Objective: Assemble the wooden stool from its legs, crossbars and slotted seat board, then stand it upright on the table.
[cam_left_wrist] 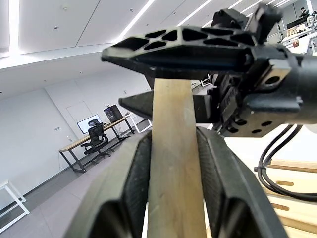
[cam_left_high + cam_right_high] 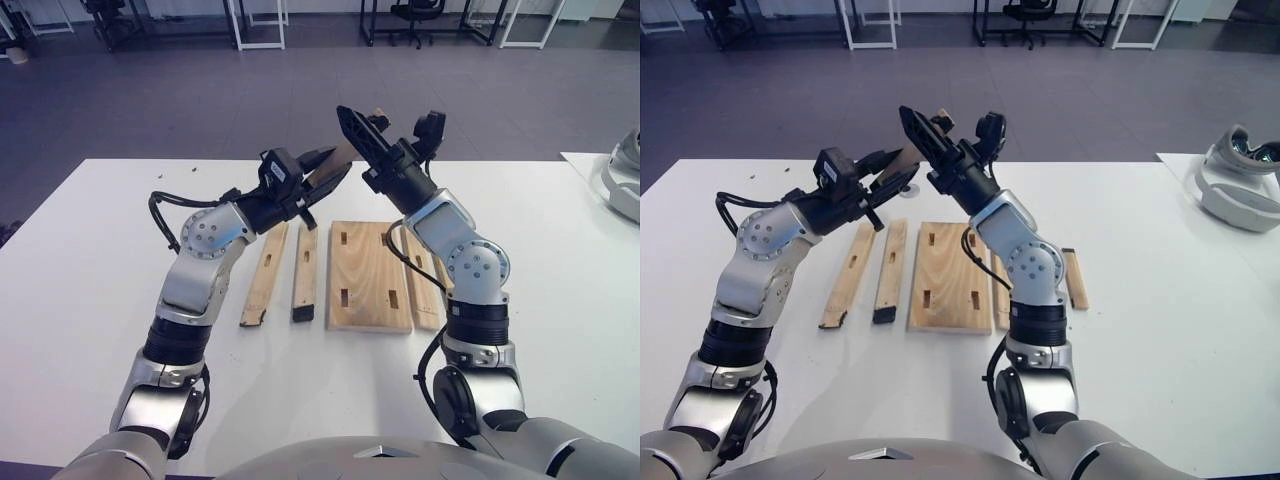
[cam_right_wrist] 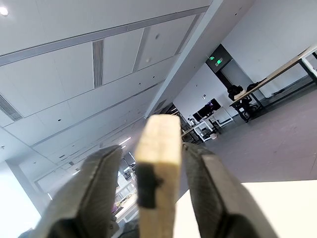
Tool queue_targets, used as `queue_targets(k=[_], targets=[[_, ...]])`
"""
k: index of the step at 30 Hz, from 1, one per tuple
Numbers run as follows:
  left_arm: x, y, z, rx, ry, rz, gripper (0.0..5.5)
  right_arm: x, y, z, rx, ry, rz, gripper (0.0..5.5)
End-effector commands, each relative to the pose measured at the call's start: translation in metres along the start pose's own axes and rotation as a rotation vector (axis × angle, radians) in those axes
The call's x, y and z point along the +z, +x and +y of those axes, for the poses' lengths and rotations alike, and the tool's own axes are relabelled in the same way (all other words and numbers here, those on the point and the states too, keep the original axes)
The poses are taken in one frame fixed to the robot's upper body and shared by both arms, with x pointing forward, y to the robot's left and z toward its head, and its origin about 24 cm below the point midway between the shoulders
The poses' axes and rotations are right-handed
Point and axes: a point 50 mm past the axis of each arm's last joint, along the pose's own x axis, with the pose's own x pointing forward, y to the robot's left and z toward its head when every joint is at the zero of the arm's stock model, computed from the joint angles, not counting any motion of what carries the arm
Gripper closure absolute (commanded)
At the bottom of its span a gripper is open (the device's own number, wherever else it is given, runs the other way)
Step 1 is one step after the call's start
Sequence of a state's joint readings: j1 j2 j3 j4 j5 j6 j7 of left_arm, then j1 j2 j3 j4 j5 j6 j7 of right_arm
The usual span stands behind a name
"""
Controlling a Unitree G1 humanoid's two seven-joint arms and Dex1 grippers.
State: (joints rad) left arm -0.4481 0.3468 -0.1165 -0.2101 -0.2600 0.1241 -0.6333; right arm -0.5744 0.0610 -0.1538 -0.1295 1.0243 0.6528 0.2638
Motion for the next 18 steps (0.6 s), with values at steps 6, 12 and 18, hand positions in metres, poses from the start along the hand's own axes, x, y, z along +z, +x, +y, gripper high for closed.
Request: queue_targets(k=[6, 12, 18], targets=[[0.005, 0.003, 0.001, 0.012, 0.033, -0.016, 4.21, 0.001, -0.004, 0.001, -0.012, 0.03, -0.035, 4.92], [-0.009, 0.004, -0.012, -0.023, -0.011, 0.043, 3.83, 0.003, -0.011, -0.011, -0.113, -0.012, -0.071, 5.08], [-0.024, -0.022, -0.013, 0.037, -0.055, 0.134, 2.89, 0.027, -0.109, -0.056, -0.567, -0.214, -0.189, 5.09]])
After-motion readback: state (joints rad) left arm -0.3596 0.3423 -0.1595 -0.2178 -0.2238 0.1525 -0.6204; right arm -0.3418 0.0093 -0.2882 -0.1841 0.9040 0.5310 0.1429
